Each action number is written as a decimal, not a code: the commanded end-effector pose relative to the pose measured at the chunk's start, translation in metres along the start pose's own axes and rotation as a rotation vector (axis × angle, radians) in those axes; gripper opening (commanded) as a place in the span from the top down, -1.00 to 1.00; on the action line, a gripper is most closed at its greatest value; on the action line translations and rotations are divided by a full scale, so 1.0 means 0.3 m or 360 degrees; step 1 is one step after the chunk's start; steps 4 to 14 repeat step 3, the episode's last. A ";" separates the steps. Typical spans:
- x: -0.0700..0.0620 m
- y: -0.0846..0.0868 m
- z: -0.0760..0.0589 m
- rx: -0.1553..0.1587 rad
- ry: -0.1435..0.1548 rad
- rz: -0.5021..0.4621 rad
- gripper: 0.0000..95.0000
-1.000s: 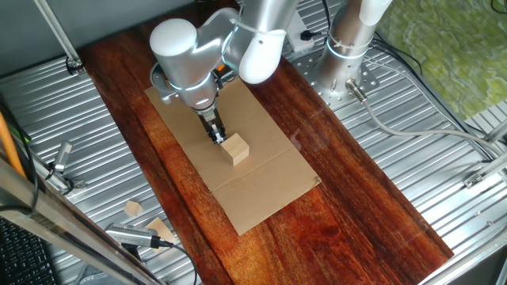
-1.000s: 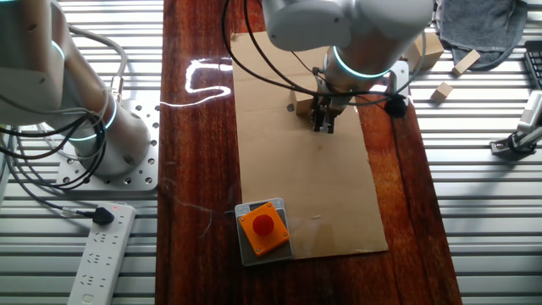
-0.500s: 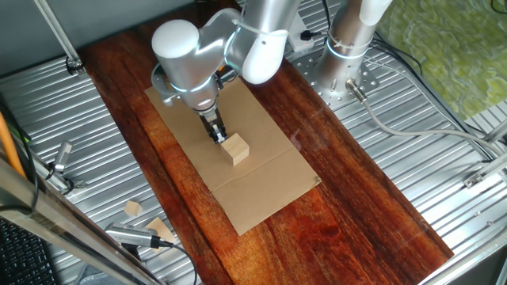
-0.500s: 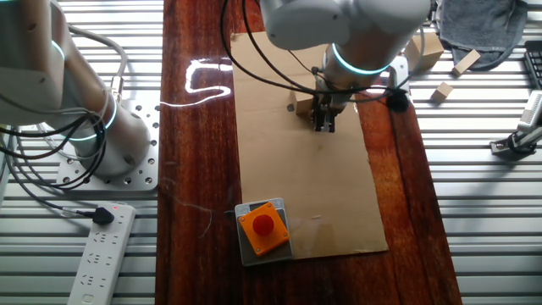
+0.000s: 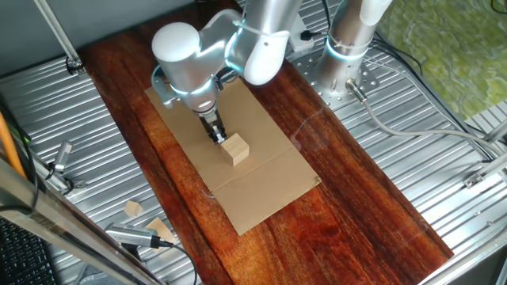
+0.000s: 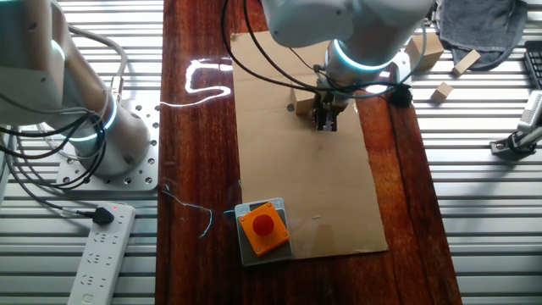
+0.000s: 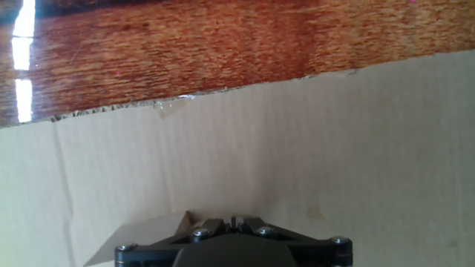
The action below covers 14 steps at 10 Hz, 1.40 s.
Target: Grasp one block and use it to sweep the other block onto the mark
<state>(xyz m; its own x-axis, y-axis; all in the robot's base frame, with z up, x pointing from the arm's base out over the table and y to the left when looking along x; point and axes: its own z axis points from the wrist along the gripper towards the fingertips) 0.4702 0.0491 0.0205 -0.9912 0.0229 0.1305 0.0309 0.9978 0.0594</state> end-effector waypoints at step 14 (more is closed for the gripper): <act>0.025 0.002 0.000 0.0042 -0.0023 -0.0055 1.00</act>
